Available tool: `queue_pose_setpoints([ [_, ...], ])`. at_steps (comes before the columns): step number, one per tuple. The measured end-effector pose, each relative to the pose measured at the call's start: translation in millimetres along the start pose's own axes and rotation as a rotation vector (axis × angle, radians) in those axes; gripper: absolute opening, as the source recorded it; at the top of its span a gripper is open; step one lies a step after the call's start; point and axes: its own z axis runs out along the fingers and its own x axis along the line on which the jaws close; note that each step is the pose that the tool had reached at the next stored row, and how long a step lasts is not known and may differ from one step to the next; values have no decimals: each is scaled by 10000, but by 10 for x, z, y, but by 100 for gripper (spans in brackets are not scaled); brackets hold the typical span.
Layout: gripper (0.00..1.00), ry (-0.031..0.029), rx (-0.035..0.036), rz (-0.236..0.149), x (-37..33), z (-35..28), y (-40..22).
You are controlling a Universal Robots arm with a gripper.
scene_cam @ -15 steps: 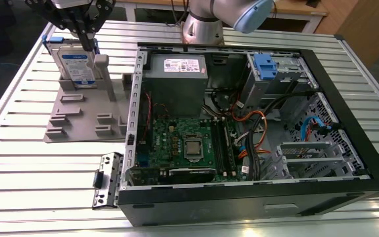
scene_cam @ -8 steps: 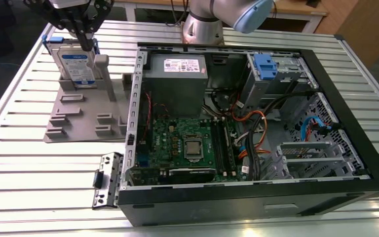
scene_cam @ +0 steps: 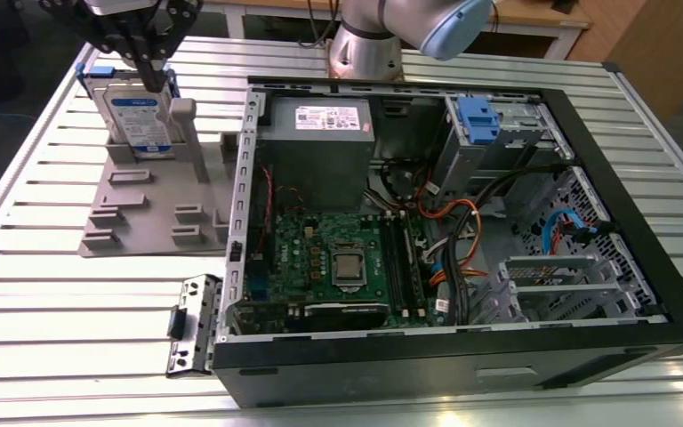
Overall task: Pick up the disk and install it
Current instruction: 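Reach for the disk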
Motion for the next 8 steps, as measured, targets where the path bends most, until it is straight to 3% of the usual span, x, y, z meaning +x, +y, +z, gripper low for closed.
queue_pose_setpoints([
  [8, 10, 1, 0, -1, 34, 0, -3],
])
